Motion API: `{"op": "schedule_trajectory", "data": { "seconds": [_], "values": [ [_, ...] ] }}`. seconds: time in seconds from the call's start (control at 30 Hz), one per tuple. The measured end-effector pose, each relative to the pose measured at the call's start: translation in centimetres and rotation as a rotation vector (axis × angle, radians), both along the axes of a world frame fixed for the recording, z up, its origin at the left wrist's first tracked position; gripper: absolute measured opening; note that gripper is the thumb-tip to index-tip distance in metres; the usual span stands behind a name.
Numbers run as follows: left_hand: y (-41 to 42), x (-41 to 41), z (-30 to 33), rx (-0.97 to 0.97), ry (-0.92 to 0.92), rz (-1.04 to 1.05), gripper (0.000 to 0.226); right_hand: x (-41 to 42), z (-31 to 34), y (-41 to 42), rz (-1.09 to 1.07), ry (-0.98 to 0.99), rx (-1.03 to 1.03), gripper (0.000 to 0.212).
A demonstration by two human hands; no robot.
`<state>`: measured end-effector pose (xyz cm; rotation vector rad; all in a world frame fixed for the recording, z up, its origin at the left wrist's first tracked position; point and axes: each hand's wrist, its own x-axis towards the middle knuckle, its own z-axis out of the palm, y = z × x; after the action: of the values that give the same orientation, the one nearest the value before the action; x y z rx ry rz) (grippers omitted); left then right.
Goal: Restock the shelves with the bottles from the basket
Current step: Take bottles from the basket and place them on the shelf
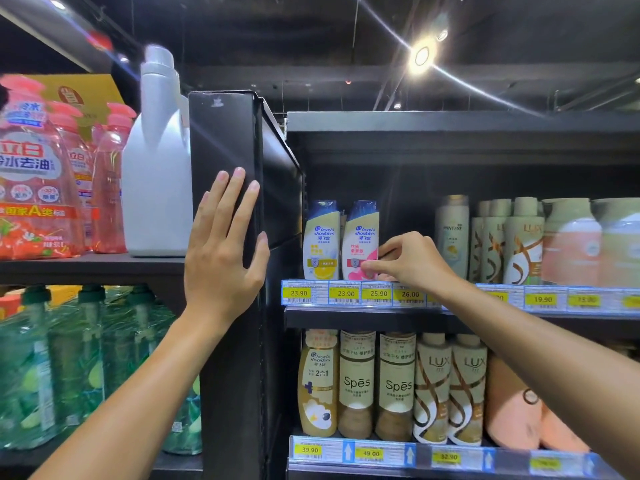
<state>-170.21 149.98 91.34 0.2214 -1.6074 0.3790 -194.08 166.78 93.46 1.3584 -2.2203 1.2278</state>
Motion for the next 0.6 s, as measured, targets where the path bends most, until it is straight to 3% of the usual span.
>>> {"op": "schedule_trajectory", "data": {
  "seconds": [0.23, 0.33, 0.47, 0.6],
  "values": [
    [-0.3, -0.1, 0.0, -0.007, -0.002, 0.011, 0.065, 0.3, -0.1, -0.1, -0.055, 0.044, 0.006, 0.045],
    [-0.2, 0.0, 0.1, -0.001, -0.01, 0.014, 0.065, 0.8, -0.1, 1.3, -0.082, 0.073, -0.106, 0.048],
    [0.2, 0.4, 0.2, 0.031, -0.08, 0.077, 0.07, 3.5, -1.4, 4.6, -0.038, 0.187, -0.266, 0.032],
    [1.3, 1.2, -2.2, 0.041, -0.206, 0.11, 0.068, 6.4, -5.6, 7.8, 0.099, 0.241, -0.278, 0.018]
  ]
}}
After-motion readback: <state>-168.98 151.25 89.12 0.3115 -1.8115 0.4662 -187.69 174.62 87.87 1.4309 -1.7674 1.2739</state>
